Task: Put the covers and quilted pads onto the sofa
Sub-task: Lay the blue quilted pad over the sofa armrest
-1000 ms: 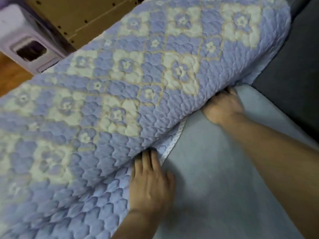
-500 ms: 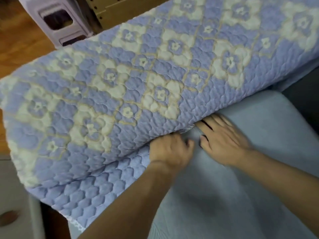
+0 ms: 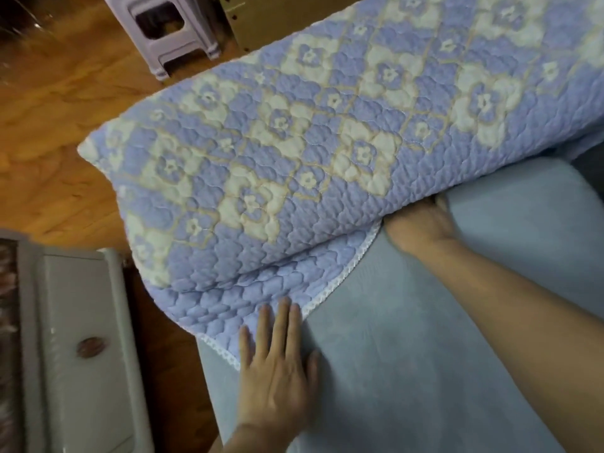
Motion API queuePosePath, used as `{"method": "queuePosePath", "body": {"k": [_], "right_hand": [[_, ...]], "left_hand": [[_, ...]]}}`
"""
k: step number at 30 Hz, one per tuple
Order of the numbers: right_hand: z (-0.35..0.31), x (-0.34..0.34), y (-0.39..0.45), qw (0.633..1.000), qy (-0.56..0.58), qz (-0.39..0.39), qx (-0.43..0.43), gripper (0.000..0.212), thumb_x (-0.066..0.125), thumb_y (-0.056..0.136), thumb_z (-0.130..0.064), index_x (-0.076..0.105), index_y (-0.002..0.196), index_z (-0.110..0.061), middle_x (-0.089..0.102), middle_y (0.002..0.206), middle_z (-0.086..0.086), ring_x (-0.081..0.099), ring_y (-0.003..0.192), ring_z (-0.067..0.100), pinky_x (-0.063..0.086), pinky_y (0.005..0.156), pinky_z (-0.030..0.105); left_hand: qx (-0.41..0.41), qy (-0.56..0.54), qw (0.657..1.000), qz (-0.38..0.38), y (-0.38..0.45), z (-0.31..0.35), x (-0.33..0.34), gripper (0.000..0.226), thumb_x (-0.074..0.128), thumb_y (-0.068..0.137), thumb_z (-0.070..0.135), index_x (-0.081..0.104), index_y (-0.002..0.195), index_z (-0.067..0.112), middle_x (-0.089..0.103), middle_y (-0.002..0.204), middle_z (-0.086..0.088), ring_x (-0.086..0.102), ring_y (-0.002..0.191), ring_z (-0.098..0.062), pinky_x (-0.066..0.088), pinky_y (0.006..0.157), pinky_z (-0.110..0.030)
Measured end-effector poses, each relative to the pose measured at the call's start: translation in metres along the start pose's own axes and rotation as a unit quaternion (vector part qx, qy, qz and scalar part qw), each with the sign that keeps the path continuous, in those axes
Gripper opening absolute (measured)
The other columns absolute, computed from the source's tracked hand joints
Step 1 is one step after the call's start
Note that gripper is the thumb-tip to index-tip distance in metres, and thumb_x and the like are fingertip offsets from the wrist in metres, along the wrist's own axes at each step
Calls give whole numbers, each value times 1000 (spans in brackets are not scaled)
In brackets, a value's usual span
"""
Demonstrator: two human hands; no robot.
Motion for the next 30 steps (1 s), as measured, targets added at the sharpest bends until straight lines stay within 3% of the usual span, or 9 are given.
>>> {"method": "queuePosePath", "body": {"k": [3, 7, 12, 16, 20, 23, 25, 27, 30], "right_hand": [[-14, -3, -40, 994, 29, 93, -51, 48, 39, 92, -29, 61, 128, -6, 61, 127, 20, 50, 124, 38, 29, 116, 50], [-50, 4, -93, 972, 31, 81, -221, 49, 51, 91, -28, 54, 138, -15, 51, 140, 8, 45, 132, 34, 27, 118, 50], [-72, 12, -70, 987, 18, 56, -147, 48, 50, 92, -37, 58, 134, -16, 58, 133, 7, 48, 126, 31, 29, 117, 46], [-90, 17, -46, 994, 28, 30, -97, 47, 41, 96, -40, 72, 117, -12, 70, 120, 13, 57, 121, 33, 35, 110, 45], [-112, 1, -26, 990, 113, -36, -74, 61, 37, 104, -43, 18, 159, -22, 15, 165, 1, 10, 153, 27, 5, 125, 42], [-117, 5, -26, 993, 99, -24, -61, 62, 31, 103, -45, 13, 160, -28, 8, 167, 0, 6, 154, 27, 6, 125, 48], [-117, 14, -32, 996, 28, -6, -89, 57, 46, 98, -30, 39, 153, -18, 36, 158, 14, 32, 146, 36, 27, 118, 54], [-119, 17, -39, 994, 12, 1, -110, 41, 66, 80, -9, 70, 121, -4, 67, 121, 24, 64, 111, 42, 53, 93, 52], [-129, 14, -59, 978, 59, 63, -188, 41, 61, 69, 0, 74, 108, -4, 73, 103, 20, 69, 92, 41, 58, 79, 46]], "left_hand": [[-90, -22, 996, 16, 54, -15, -18, 72, 28, 98, 60, 33, 155, 17, 38, 159, -5, 29, 148, -32, 21, 119, -56], [-99, -16, 995, 26, 95, -30, -28, 66, 36, 96, 59, 49, 144, 16, 57, 142, -10, 46, 133, -35, 29, 112, -51], [-25, -57, 997, 35, 101, -48, -41, 44, 43, 88, 46, 67, 113, 19, 72, 101, -7, 66, 94, -33, 51, 76, -39], [3, -46, 999, 15, 118, -61, -38, 37, 43, 93, 56, 66, 102, 27, 69, 111, -2, 62, 111, -30, 51, 93, -40], [84, 140, 977, 138, 134, -50, -40, 20, 75, 86, 35, 77, 102, 23, 76, 85, -9, 74, 79, -31, 60, 68, -45], [52, 161, 984, 52, 120, -44, -46, 23, 73, 81, 42, 78, 92, 22, 74, 77, -5, 71, 72, -28, 57, 66, -43], [-23, 86, 996, -7, 90, -42, -42, 49, 51, 92, 49, 67, 122, 13, 70, 114, -13, 65, 108, -32, 50, 92, -50], [-54, 26, 998, 7, 55, -50, -33, 69, 33, 99, 45, 27, 157, 8, 31, 159, -19, 28, 147, -36, 23, 121, -49], [-61, -49, 997, -5, 34, -67, -27, 72, 22, 101, 48, 3, 161, 13, 7, 168, -13, 6, 155, -30, 10, 126, -44]]}}
Point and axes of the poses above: each hand's wrist, its own y-axis towards the middle knuckle, its own x-axis out of the palm, z = x × y, the point moved 4 cm from there along y, towards the middle knuckle
